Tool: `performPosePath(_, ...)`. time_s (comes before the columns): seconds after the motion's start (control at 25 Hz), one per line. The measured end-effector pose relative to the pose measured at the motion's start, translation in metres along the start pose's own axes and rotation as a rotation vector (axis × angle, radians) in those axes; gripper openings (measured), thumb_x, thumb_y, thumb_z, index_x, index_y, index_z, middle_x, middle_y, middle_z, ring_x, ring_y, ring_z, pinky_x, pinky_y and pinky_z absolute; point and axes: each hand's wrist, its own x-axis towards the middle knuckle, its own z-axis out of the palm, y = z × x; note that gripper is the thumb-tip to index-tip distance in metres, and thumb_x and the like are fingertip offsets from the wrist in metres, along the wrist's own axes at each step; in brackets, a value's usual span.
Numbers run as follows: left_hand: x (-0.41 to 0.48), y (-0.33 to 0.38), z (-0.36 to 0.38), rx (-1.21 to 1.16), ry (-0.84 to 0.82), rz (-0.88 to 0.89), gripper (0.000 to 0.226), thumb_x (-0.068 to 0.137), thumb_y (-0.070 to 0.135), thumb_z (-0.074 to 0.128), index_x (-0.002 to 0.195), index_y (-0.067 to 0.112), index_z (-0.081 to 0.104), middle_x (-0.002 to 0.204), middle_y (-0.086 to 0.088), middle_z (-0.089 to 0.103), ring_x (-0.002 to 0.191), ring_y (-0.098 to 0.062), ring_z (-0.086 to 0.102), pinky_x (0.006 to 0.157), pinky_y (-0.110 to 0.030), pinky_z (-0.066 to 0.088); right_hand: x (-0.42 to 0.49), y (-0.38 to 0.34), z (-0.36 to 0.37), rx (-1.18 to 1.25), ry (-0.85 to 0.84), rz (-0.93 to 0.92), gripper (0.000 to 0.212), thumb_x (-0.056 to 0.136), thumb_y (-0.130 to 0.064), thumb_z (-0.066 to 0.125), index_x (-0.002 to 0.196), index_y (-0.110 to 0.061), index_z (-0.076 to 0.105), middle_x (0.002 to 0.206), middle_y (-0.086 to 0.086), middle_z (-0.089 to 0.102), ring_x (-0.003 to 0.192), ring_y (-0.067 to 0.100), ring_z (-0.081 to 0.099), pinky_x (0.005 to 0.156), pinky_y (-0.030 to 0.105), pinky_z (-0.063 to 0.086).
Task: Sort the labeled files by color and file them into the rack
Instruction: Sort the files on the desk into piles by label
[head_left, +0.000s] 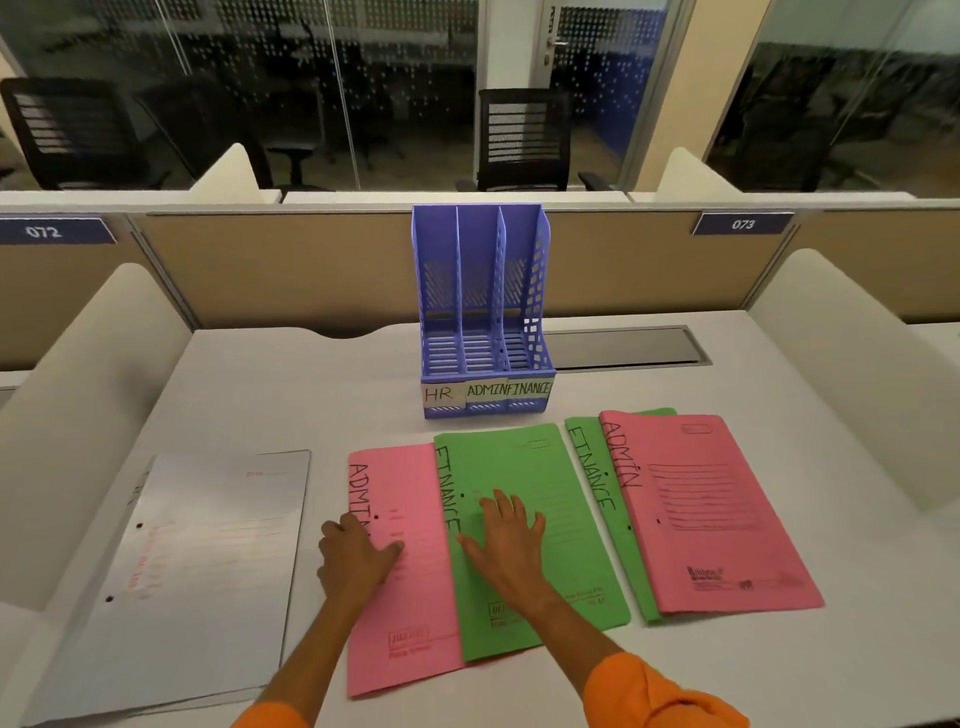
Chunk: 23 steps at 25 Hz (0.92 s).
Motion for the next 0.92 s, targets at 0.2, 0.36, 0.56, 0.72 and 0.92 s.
performPosePath(0.2, -0.008, 0.011, 0.003, 0.086, 0.059, 0.063, 0.071, 0.073, 0.051, 0.077, 0.121, 0.009, 0.046, 0.12, -0.012, 0.048, 0.109, -0.029, 0.052, 0.086, -0.045, 0.053, -0.003, 0.009, -0.005, -0.011, -0.016, 0.021, 0.07, 0.091, -0.061, 0.048, 0.147, -0.022, 0.032, 0.162, 0.005, 0.022, 0.149, 0.028, 0.018, 0.115, 0.063, 0.017)
performPosePath(0.36, -0.012, 0.025, 0.006, 0.09, 0.039, 0.057, 0.073, 0.074, 0.05, 0.077, 0.127, 0.008, 0.046, 0.126, -0.012, 0.047, 0.116, -0.03, 0.05, 0.088, -0.043, 0.05, -0.005, 0.017, -0.008, -0.013, -0.023, 0.027, 0.069, 0.092, -0.059, 0.049, 0.147, -0.021, 0.033, 0.161, 0.005, 0.023, 0.149, 0.027, 0.019, 0.114, 0.062, 0.02)
performPosePath(0.56, -0.015, 0.018, 0.002, 0.088, 0.034, -0.118, 0.071, 0.077, 0.04, 0.077, 0.127, 0.006, 0.04, 0.128, -0.016, 0.046, 0.119, -0.032, 0.047, 0.096, -0.049, 0.047, -0.009, 0.032, -0.008, 0.021, -0.054, 0.053, 0.068, 0.091, -0.058, 0.051, 0.145, -0.021, 0.033, 0.159, 0.004, 0.028, 0.146, 0.026, 0.025, 0.111, 0.06, 0.029)
performPosePath(0.72, -0.013, 0.008, -0.003, -0.163, -0.056, -0.31, 0.086, 0.071, 0.033, 0.085, 0.133, 0.002, 0.034, 0.134, -0.021, 0.041, 0.127, -0.04, 0.042, 0.1, -0.056, 0.043, -0.012, 0.039, -0.004, 0.038, -0.087, 0.047, 0.063, 0.09, -0.054, 0.056, 0.139, -0.02, 0.038, 0.149, 0.001, 0.04, 0.135, 0.022, 0.038, 0.104, 0.053, 0.041)
performPosePath(0.92, -0.007, -0.001, -0.007, -0.316, -0.094, -0.306, 0.065, 0.065, 0.027, 0.09, 0.116, 0.002, 0.058, 0.119, -0.018, 0.062, 0.111, -0.037, 0.059, 0.093, -0.051, 0.053, -0.011, 0.038, -0.003, 0.005, -0.12, 0.027, 0.057, 0.09, -0.05, 0.058, 0.137, -0.021, 0.042, 0.15, 0.001, 0.038, 0.135, 0.024, 0.036, 0.104, 0.053, 0.042)
